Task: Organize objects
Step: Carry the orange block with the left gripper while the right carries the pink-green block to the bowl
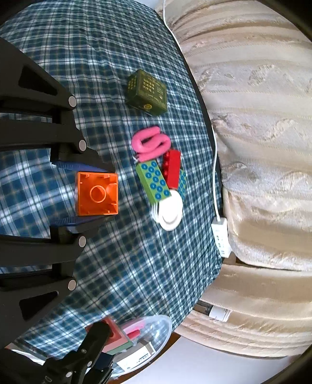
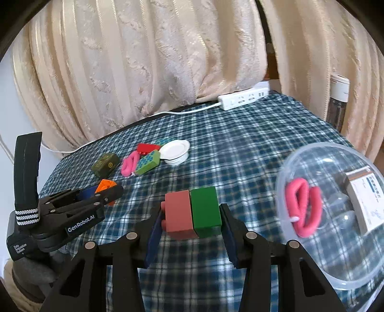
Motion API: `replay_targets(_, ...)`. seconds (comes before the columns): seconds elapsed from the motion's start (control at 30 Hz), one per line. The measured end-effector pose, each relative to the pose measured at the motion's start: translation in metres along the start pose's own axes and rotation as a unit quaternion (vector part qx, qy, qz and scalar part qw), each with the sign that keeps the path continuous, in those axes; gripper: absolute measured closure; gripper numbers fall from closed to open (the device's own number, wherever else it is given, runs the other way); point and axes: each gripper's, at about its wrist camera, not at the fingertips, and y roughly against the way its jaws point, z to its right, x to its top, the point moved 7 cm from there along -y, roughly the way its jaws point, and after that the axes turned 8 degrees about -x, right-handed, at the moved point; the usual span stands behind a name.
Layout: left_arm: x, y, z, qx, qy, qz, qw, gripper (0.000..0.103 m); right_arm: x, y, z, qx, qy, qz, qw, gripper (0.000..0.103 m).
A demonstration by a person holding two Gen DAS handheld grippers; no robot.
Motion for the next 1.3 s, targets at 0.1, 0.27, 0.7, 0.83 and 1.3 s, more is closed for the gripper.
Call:
replay_targets(0.1, 0.002, -0.001, 0.012, -0.006, -0.010, -0.001, 0.9999, 0.071, 0.000, 0.009, 0.015, -0.011, -0.012, 0.007, 1.000, 0.055)
replay_targets(0.27, 0.005, -0.002, 0.033, -0.018, -0.029, -0.003, 0.9994, 0.071, 0.000, 0.025, 0.047, -0.034, -0.037, 0.023, 0.998, 0.055)
replay_targets(0.7, 0.010, -0.008, 0.070, -0.035, -0.061, -0.011, 0.9975, 0.071, -0.008, 0.043, 0.122, -0.091, -0.090, 0.038, 0.991, 0.055)
replay_targets(0.83, 0.012, -0.007, 0.082, -0.038, -0.071, -0.010, 0.9967, 0.071, -0.012, 0.046, 0.135, -0.106, -0.093, 0.040, 0.989, 0.055)
replay_targets(1.3, 0.017, -0.010, 0.130, -0.065, -0.103, -0.013, 0.9925, 0.071, -0.028, 0.045, 0.174, -0.124, -0.121, 0.035, 0.984, 0.055)
